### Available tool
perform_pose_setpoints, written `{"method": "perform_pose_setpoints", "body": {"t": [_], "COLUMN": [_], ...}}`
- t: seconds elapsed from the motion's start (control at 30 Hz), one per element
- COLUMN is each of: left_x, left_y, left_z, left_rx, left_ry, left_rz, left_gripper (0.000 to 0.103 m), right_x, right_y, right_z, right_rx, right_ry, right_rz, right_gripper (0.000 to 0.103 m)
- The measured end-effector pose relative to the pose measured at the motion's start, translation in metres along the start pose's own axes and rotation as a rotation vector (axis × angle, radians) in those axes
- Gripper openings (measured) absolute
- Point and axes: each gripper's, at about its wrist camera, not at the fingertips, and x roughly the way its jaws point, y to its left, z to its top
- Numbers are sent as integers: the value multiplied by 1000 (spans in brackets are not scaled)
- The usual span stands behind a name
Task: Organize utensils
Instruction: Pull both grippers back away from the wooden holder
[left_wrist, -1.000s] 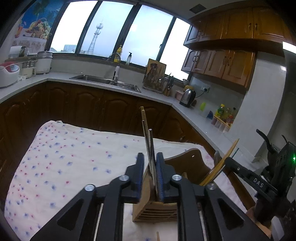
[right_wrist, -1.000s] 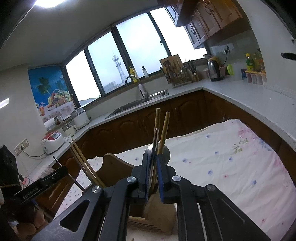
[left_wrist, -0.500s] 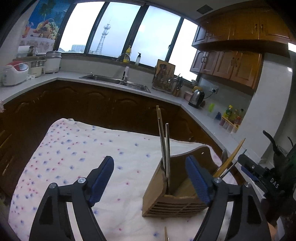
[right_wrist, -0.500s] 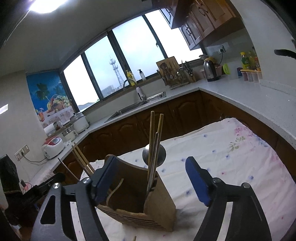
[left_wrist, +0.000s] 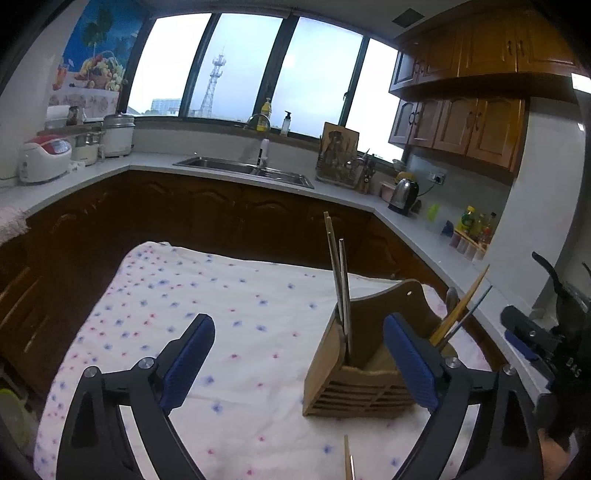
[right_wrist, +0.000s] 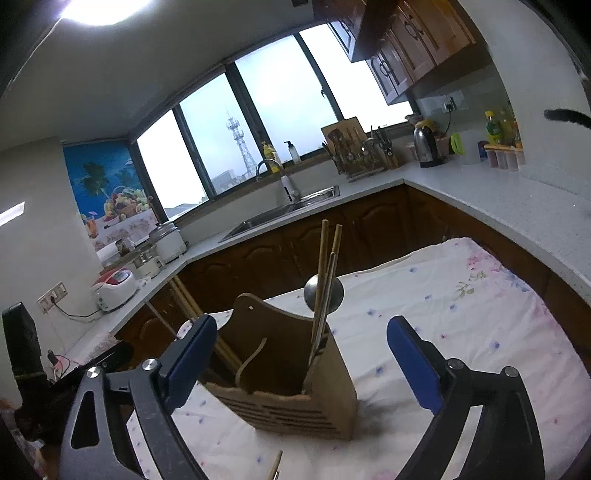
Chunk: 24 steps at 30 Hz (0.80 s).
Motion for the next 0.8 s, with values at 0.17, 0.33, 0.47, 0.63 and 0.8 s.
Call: {"method": "perform_pose_setpoints", "body": {"t": [0.17, 0.33, 0.47, 0.63, 0.8], "left_x": [-27, -63, -93, -128, -165], "left_y": [0, 2, 6, 14, 15], "left_z": [-6, -18, -31, -50, -66], "left_rx": [1, -2, -12, -46, -63], "left_ry": [-4, 0, 4, 13, -5], "left_rz": [5, 9, 2, 9, 0], "left_gripper": [100, 100, 101, 102, 102], "right_x": [-22, -55, -90, -121, -150], "right_y": [6, 10, 17, 32, 45], "right_z": [-10, -22, -35, -52, -75], "right_rx": [-31, -36, -54, -103, -152], "right_ry": [-9, -19, -52, -61, -60], "right_rz": [-14, -6, 1, -3, 11], "right_gripper": [97, 97, 101, 101, 102]}}
